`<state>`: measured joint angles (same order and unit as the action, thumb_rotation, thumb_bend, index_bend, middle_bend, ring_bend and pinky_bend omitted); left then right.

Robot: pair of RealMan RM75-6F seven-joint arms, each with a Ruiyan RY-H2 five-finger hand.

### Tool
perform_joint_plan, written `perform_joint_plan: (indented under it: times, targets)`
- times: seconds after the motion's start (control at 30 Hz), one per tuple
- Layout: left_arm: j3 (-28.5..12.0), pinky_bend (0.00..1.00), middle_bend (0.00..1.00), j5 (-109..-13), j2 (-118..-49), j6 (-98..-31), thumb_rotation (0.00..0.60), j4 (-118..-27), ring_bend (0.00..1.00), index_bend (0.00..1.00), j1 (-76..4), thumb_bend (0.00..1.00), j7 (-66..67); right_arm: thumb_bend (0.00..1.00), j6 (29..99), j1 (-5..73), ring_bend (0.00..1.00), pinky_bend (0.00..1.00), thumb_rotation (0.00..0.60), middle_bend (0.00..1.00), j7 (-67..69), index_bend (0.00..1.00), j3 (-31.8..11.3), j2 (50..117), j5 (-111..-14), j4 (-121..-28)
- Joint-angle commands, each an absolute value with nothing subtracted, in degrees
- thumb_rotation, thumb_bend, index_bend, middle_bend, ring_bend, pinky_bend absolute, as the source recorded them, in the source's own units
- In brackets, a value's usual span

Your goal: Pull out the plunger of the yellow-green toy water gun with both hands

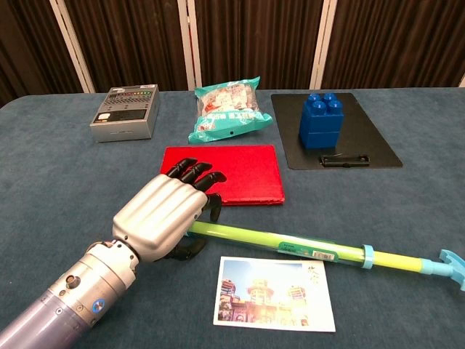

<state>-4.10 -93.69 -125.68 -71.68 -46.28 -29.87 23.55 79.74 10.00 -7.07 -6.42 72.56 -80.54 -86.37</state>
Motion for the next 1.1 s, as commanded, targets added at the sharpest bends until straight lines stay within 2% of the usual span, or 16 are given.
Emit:
perform_joint_plan:
  times: [0.03, 0.13, 0.23, 0.57, 0.7, 0.9, 1.0, 1.1]
  targets:
    - [-4.3, 0.05, 0.16, -93.5, -125.5, -72.0, 0.600, -46.8, 0.05, 0.59, -30.0, 0.43, 23.6, 0.01, 79.6, 10.1, 0.00, 0.00, 0.600, 0.00, -7.1, 0.00, -6.4, 72.5, -80.5, -86.4]
    - [-4.5, 0.05, 0.23, -93.7, -125.3, -72.9, 0.600, -47.2, 0.07, 0.70, -30.2, 0.54, 23.9, 0.01, 79.4, 10.2, 0.00, 0.00, 0.600, 0.00, -7.3, 0.00, -6.3, 72.6, -80.5, -86.5]
    - [-4.8, 0.05, 0.29, -94.2, -125.7, -75.3, 0.600, -47.3, 0.11, 0.76, -30.1, 0.56, 23.6, 0.01, 79.4, 10.2, 0.00, 0.00, 0.600, 0.00, -7.3, 0.00, -6.2, 72.7, -80.7, -86.5]
    - [-4.7, 0.05, 0.31, -97.8, -125.5, -83.7, 0.600, -47.2, 0.12, 0.78, -30.7, 0.55, 18.4, 0.02, 78.5, 10.4, 0.00, 0.00, 0.600, 0.00, -8.0, 0.00, -4.4, 74.0, -82.6, -86.8]
    - [-4.7, 0.05, 0.31, -98.2, -125.4, -84.5, 0.600, -46.6, 0.12, 0.78, -31.2, 0.55, 17.3, 0.03, 78.0, 10.9, 0.00, 0.00, 0.600, 0.00, -8.0, 0.00, -2.6, 75.5, -85.5, -86.7]
    - [-4.7, 0.05, 0.32, -98.2, -126.5, -84.3, 0.600, -45.1, 0.12, 0.79, -31.9, 0.55, 17.2, 0.05, 78.5, 10.5, 0.00, 0.00, 0.600, 0.00, -8.8, 0.00, -3.0, 79.7, -84.2, -86.3]
    - [-4.2, 0.05, 0.32, -98.8, -127.1, -84.4, 0.600, -44.4, 0.12, 0.79, -32.4, 0.55, 17.6, 0.06, 77.4, 10.4, 0.00, 0.00, 0.600, 0.00, -10.1, 0.03, -2.5, 81.4, -82.9, -87.8]
    - [-3.7, 0.05, 0.32, -99.1, -127.7, -84.1, 0.600, -43.4, 0.12, 0.79, -32.8, 0.55, 17.3, 0.07, 77.0, 10.5, 0.00, 0.00, 0.600, 0.00, -12.1, 0.13, -2.4, 83.2, -82.4, -88.5]
